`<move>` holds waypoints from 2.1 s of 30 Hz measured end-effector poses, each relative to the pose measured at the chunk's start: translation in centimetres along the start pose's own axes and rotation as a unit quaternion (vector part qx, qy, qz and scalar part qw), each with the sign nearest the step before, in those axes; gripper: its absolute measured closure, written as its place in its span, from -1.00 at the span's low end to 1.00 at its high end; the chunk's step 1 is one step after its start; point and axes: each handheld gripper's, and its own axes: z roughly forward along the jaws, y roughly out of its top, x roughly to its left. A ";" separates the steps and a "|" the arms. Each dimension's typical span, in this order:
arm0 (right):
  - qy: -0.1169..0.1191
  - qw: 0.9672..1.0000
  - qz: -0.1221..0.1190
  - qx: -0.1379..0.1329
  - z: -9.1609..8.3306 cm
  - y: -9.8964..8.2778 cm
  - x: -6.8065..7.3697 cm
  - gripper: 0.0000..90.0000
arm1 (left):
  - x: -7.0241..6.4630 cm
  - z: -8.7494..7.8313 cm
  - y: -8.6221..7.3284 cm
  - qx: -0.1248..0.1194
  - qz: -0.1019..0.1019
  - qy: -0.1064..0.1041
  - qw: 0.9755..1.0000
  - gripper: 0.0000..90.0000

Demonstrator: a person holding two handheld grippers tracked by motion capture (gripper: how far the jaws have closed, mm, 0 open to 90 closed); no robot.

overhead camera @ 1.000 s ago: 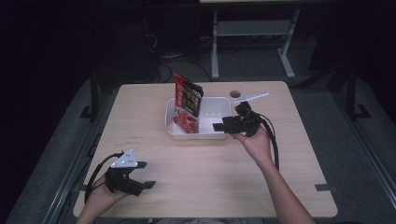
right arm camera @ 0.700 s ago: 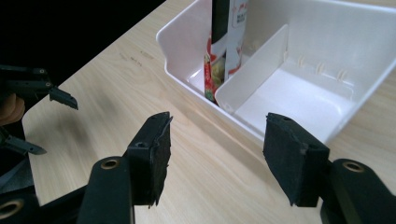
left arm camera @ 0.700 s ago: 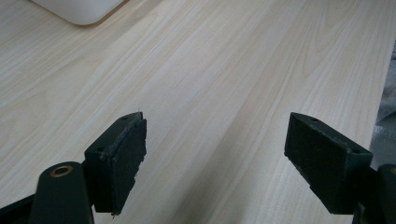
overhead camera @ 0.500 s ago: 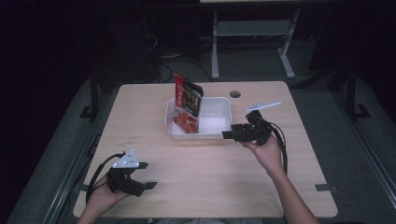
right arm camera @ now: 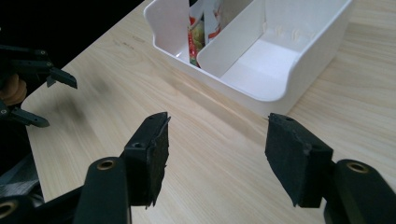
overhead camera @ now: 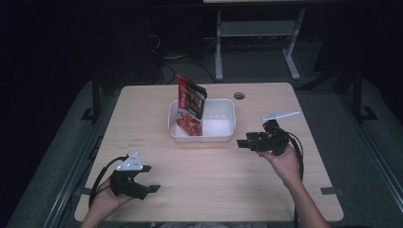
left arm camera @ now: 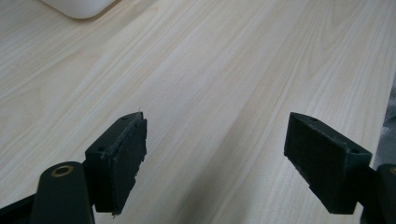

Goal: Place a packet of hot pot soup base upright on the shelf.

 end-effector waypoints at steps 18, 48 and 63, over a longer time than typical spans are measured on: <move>-0.004 1.000 0.003 0.003 -2.4 -3.2 -0.8 -0.17 | -0.1 0.3 0.0 0.002 0.001 0.006 1.000 -0.54; -0.001 0.999 0.036 0.011 -4.7 -9.4 -2.2 -0.20 | -0.5 0.6 0.1 0.010 0.006 0.004 1.000 -0.54; -0.001 0.999 0.034 0.021 -4.9 -11.3 -1.8 -0.29 | -0.6 0.7 0.1 0.011 0.008 0.004 1.000 -0.54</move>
